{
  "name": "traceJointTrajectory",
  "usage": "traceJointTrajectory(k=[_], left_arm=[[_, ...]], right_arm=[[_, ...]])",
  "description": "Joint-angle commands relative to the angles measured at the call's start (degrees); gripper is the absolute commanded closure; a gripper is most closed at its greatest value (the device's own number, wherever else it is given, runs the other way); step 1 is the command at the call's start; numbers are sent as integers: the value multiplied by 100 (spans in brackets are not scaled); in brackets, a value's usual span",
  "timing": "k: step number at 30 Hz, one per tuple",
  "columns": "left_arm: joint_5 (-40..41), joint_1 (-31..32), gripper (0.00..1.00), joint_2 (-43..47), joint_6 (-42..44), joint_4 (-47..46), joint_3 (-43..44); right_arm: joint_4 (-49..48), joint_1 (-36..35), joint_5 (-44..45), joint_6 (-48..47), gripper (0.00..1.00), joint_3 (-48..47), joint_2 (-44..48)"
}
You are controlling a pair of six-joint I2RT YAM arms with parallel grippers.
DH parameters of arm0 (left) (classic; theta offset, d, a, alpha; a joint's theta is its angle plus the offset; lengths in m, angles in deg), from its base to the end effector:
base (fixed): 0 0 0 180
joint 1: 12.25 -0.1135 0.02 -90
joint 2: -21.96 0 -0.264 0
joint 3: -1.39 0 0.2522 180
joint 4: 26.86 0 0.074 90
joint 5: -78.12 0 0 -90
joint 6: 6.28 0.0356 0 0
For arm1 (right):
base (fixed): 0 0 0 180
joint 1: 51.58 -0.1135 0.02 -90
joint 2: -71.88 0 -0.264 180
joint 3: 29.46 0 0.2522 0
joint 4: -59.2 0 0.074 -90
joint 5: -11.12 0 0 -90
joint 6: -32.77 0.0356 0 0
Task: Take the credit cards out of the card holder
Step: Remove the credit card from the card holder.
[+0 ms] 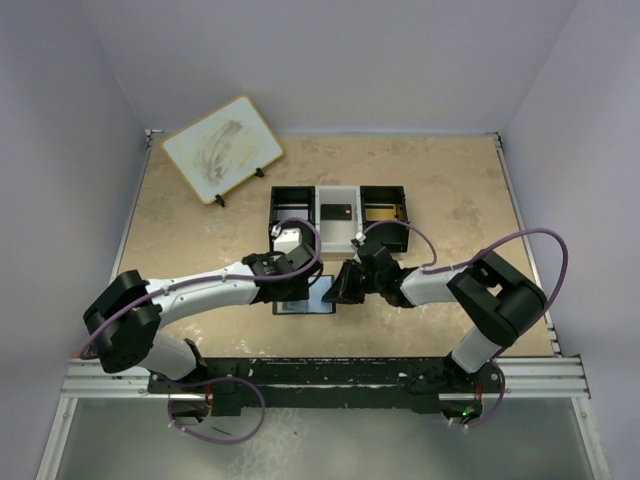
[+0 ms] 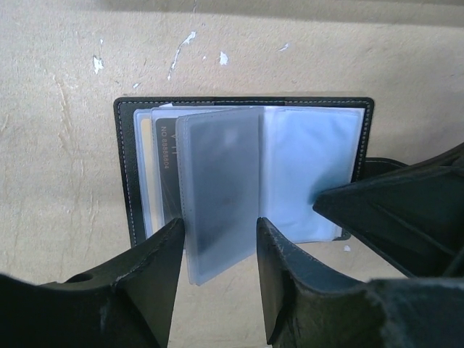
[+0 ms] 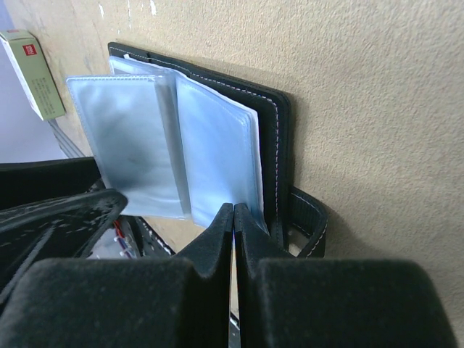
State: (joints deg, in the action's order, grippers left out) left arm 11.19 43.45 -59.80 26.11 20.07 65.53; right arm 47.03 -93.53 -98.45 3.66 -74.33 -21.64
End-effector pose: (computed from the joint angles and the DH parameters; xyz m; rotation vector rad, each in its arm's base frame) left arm 0.1628 -0.2139 0.2020 -0.1607 2.5582 -0.1958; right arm 0.2072 0.2023 0.1237 0.1982 2.5183 1.2627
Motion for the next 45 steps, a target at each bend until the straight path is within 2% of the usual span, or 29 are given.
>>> traceJointTrajectory(k=[1,6,16,21,25,31,35,37,40,45], left_arm=[[-43,46,58,-234,104,93,271],[236,46,56,-264,151,478,468],[-73,55,56,-445,277,298,467],[292,98,54,-658,312,799,632],[389,103,51,-622,266,798,575],[281,116,50,-346,81,302,359],[897,108,50,66,-295,504,279],[1182,61,46,363,-447,631,162],[1138,-318,43,754,-427,734,-73],[623,-1634,35,1621,0,662,-521]], right_arm=[[571,-23,153,-234,97,-25,-233],[597,-23,147,-253,96,-48,-245],[600,-23,147,-260,97,-45,-264],[590,-23,156,-252,97,-41,-262],[591,-23,147,-266,96,-45,-273],[510,-28,249,-368,91,-61,-179],[800,-87,656,-636,83,-250,193],[999,-155,830,-821,77,-382,408],[1479,-343,1193,-1093,72,-768,597],[2409,-793,1856,-1362,67,-1623,463]])
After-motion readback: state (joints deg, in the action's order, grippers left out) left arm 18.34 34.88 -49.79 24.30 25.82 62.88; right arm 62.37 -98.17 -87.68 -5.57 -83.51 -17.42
